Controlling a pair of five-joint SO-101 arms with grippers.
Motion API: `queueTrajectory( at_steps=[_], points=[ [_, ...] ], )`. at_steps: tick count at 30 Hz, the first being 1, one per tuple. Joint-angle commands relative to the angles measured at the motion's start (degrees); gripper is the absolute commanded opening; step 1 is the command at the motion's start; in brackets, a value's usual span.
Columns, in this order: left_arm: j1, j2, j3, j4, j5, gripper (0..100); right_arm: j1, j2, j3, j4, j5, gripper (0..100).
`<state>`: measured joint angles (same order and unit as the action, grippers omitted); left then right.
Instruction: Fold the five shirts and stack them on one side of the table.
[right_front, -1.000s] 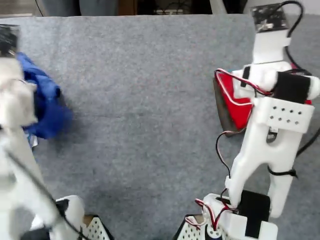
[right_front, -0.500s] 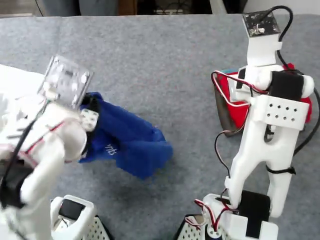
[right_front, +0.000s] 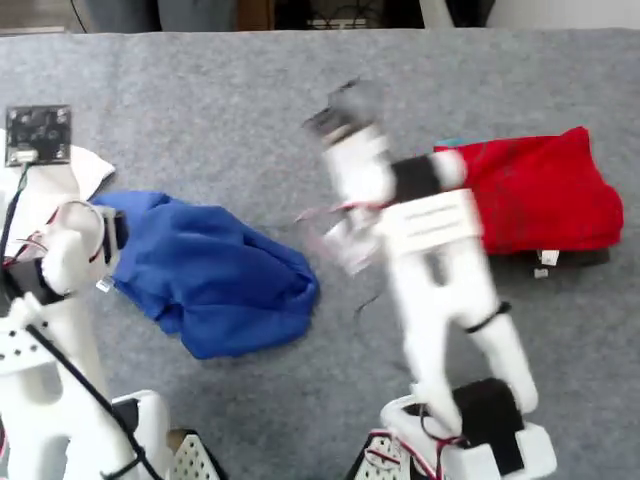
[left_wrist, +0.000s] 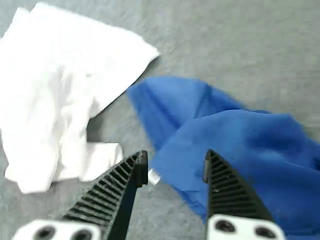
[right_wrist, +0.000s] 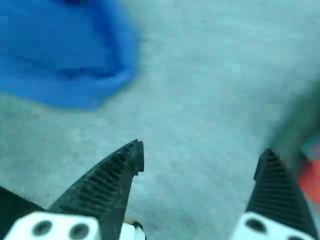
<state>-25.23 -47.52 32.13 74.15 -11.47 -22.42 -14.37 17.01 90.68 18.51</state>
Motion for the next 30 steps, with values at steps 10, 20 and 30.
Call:
queueTrajectory(
  at_steps=[10, 20, 30],
  points=[
    [-20.0, -0.53, 15.69, -10.2, -7.91, 20, -18.11, -1.98, 29.93, -36.13, -0.44, 12.8],
    [-20.0, -0.53, 16.57, -10.02, -7.56, 20, -17.76, 0.22, 31.69, -44.48, -0.53, 22.7],
    [-19.91, -0.53, 16.48, -10.11, -7.56, 20, -4.31, 13.76, 19.56, -44.04, -0.53, 4.3]
  ],
)
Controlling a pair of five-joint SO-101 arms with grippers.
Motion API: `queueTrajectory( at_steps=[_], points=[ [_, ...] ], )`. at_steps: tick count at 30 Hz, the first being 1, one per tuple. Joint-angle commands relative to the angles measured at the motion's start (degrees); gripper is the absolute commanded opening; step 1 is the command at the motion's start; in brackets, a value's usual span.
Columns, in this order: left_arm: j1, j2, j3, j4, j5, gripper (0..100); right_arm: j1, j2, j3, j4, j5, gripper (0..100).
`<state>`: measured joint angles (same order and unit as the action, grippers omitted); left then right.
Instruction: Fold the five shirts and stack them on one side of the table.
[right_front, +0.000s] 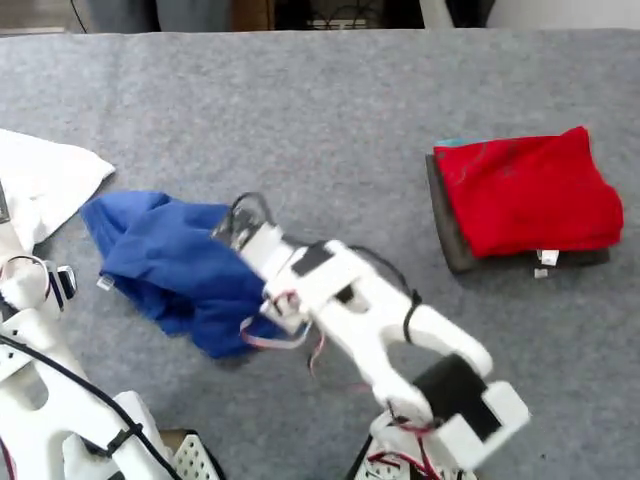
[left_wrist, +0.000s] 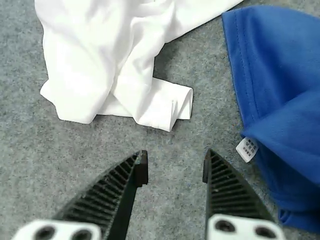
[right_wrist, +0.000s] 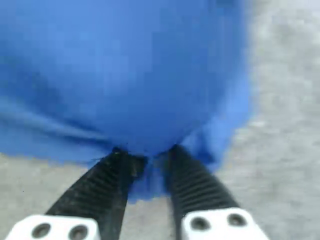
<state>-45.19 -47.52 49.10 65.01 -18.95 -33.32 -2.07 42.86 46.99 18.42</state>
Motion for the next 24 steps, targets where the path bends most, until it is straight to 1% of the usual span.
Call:
queueTrajectory(
  at_steps=[1, 4, 6, 10, 12, 13, 14, 15, 17, 18, 19, 21, 24],
  points=[
    [0.31, -0.53, -0.48, -1.05, -0.09, 20, 9.14, 1.98, -8.4, -0.35, -0.44, 2.0],
    [1.98, -0.35, -0.31, -1.05, -0.09, 20, 15.82, 3.47, -14.64, -0.35, -0.44, 1.5],
    [3.74, -0.44, -0.13, -1.14, -0.09, 20, 18.55, 4.53, -18.07, -0.35, -0.26, 1.4],
    [9.1, -0.26, -0.13, -1.32, 0.44, 20, 21.45, 8.22, -24.22, -0.53, 0.0, 1.5],
    [12.7, 0.0, -0.4, -1.41, 2.37, 20, 22.15, 10.86, -27.38, -0.53, -0.26, 2.1],
    [14.55, 0.0, -0.4, -1.85, 3.08, 20, 22.68, 12.35, -28.97, -0.35, -0.44, 4.4],
    [16.48, 0.0, -0.13, -2.81, 3.6, 20, 23.38, 13.49, -30.29, -0.35, -1.05, 8.7],
    [18.33, 0.0, 0.04, -3.52, 3.6, 20, 24.35, 14.64, -31.69, -0.35, -3.34, 14.6],
    [21.05, 0.0, 0.04, -4.4, 3.34, 20, 26.55, 15.52, -34.24, -0.35, -10.55, 26.4],
    [22.11, 0.0, 0.04, -4.66, 3.25, 20, 27.6, 15.52, -35.3, -0.26, -13.1, 31.4],
    [22.9, 0.0, -0.22, -4.57, 3.16, 20, 28.48, 15.34, -36.09, -0.26, -14.07, 34.8],
    [24.13, -0.09, -0.31, -4.13, 3.16, 20, 29.63, 14.46, -37.14, 1.14, -14.07, 37.4],
    [26.51, -0.53, 0.13, -1.85, 1.58, 20, 29.27, 11.56, -37.32, 8.44, -13.01, 37.4]
  ],
)
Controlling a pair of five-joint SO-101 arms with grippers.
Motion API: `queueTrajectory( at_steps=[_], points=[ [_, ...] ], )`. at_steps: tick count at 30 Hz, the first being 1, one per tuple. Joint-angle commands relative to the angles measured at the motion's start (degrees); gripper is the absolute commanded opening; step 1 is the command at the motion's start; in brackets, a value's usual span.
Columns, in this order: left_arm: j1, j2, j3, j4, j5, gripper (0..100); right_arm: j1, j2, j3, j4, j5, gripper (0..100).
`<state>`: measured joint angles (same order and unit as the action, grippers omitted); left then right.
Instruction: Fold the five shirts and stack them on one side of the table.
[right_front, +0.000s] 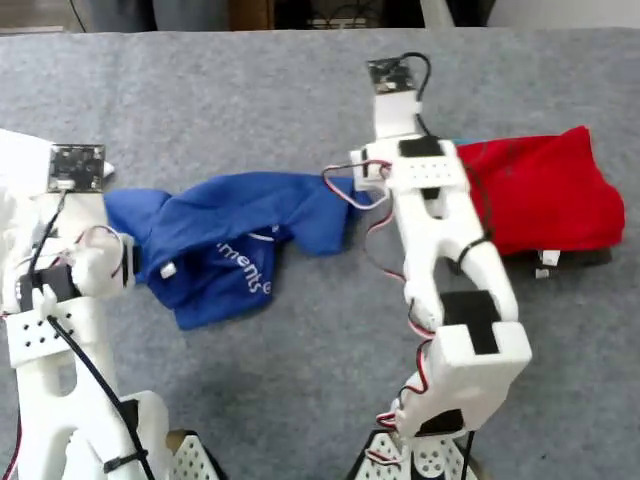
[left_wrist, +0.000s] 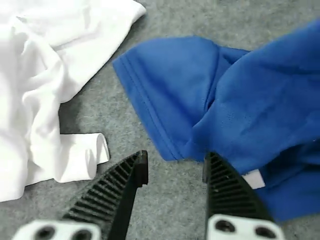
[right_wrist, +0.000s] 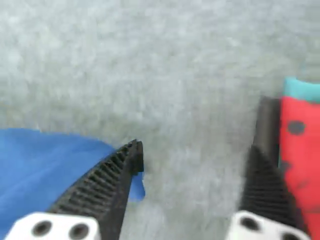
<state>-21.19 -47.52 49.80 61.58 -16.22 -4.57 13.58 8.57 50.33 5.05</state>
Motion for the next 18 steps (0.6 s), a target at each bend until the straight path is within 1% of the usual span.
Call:
queueTrajectory(
  at_steps=[1, 3, 5, 8, 10, 11, 13, 18],
  points=[
    [3.74, -0.53, -0.66, 3.43, -3.08, 20, 0.44, -5.23, -2.95, 7.65, 1.49, 37.2],
    [6.29, -0.53, -0.4, 7.12, -6.59, 20, 0.26, -7.43, -2.95, 11.78, 3.69, 34.0],
    [7.52, -0.53, 0.13, 9.05, -9.49, 19, 0.35, -9.63, -2.77, 15.12, 5.63, 27.4],
    [7.78, -0.53, 2.77, 7.91, -14.33, 16, 0.26, -12.79, -2.59, 20.57, 9.67, 14.9],
    [8.22, -0.44, 5.05, 7.03, -15.3, 16, 0.09, -14.29, -2.59, 23.91, 11.25, 7.7],
    [8.75, -0.35, 6.2, 6.24, -15.12, 16, 0.0, -14.9, -2.59, 25.32, 11.6, 5.1],
    [9.19, -0.44, 8.57, 4.57, -12.92, 17, 0.0, -15.6, -2.51, 27.52, 11.43, 4.1],
    [9.63, -0.53, 11.65, -1.32, -1.32, 20, 0.0, -15.16, -1.71, 29.36, 11.43, 5.3]
  ],
)
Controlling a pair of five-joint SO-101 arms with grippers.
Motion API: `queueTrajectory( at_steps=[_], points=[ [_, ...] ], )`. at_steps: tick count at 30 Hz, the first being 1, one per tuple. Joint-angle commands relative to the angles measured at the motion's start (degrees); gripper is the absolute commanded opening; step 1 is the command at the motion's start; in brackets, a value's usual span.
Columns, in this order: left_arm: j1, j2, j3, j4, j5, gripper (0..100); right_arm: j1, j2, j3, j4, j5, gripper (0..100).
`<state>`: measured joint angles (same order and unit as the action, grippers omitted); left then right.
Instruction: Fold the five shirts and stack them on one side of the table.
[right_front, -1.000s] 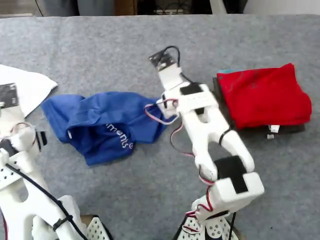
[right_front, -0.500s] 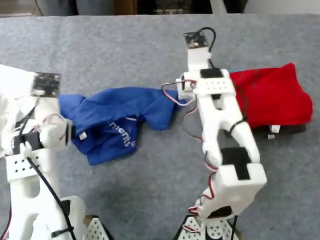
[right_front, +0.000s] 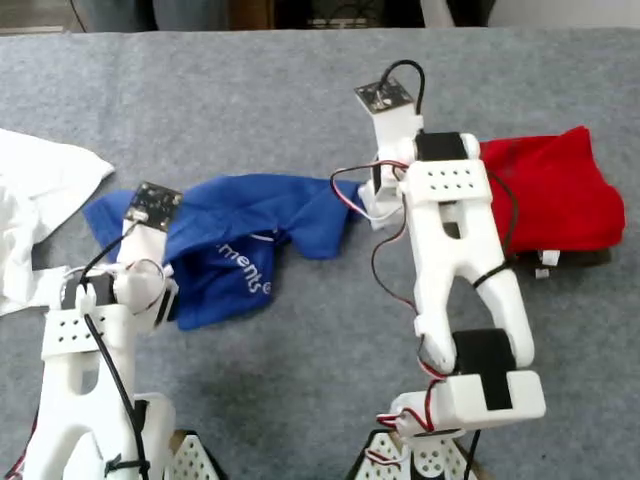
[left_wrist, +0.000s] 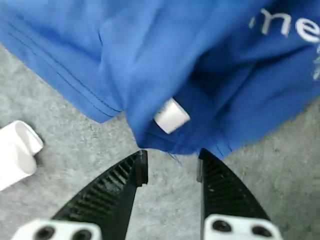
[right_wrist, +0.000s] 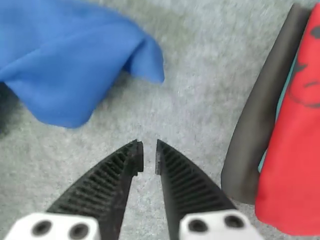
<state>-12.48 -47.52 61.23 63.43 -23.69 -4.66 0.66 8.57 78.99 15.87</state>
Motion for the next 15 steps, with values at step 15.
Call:
queueTrajectory(
  at_steps=[15],
  points=[
    [6.81, 0.0, 4.26, -6.59, 12.75, 20, -0.88, -1.19, 3.91, -6.15, 0.62, 5.3]
  ],
)
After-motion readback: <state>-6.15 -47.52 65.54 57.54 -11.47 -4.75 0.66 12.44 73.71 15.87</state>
